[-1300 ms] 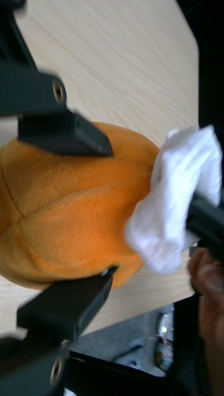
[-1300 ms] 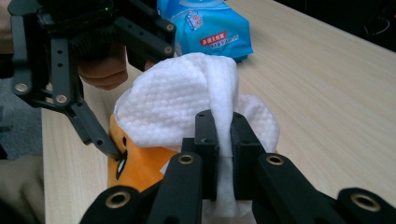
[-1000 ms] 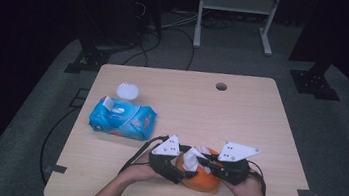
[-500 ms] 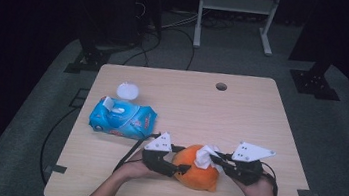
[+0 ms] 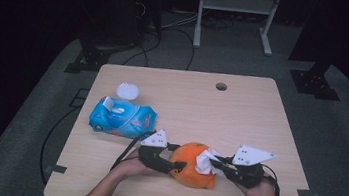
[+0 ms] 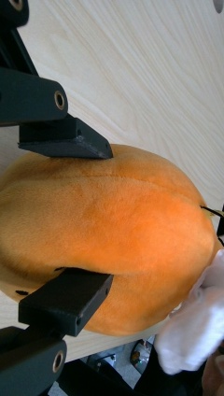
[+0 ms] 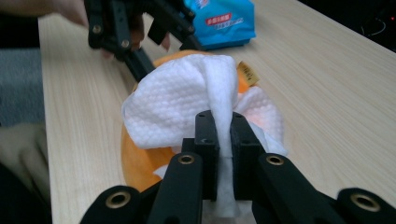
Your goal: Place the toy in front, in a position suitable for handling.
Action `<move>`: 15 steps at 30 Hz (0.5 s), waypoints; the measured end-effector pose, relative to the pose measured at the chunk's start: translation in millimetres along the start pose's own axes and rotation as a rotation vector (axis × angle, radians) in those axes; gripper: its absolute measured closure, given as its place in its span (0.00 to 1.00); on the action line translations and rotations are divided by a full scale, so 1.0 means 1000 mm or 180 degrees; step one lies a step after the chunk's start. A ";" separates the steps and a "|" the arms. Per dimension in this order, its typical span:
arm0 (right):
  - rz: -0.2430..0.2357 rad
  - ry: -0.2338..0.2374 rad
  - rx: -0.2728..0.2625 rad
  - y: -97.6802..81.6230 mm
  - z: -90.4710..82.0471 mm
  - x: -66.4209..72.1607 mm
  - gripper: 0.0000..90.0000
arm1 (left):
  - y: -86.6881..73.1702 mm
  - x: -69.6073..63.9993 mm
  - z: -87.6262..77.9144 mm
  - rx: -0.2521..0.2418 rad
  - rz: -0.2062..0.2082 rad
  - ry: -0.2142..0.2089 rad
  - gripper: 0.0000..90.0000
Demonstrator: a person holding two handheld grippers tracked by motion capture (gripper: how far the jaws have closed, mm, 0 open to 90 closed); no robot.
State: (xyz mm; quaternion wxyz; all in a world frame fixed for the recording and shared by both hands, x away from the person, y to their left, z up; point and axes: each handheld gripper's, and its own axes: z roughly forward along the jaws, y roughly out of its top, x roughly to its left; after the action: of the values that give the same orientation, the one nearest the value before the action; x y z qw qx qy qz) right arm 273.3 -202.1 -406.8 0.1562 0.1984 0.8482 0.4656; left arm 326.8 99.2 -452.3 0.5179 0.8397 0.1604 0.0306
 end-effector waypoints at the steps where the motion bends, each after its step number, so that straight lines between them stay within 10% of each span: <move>1: -0.0045 -0.0020 0.0051 0.000 0.002 0.001 0.93 | 0.000 0.001 0.000 -0.0005 -0.0010 -0.0003 0.40; 9: 0.0190 0.0001 0.0127 -0.013 -0.004 -0.016 0.93 | -0.001 0.002 -0.001 0.0013 -0.0005 0.0001 0.40; 15: 0.0005 0.0063 0.0129 -0.005 0.002 -0.007 0.93 | -0.003 0.004 -0.003 0.0026 -0.0010 -0.0016 0.40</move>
State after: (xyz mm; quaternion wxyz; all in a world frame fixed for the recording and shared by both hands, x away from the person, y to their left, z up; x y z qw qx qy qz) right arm 279.1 -206.5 -411.3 0.1433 0.1975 0.8588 0.4504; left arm 329.7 104.2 -453.5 0.5149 0.8417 0.1605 0.0270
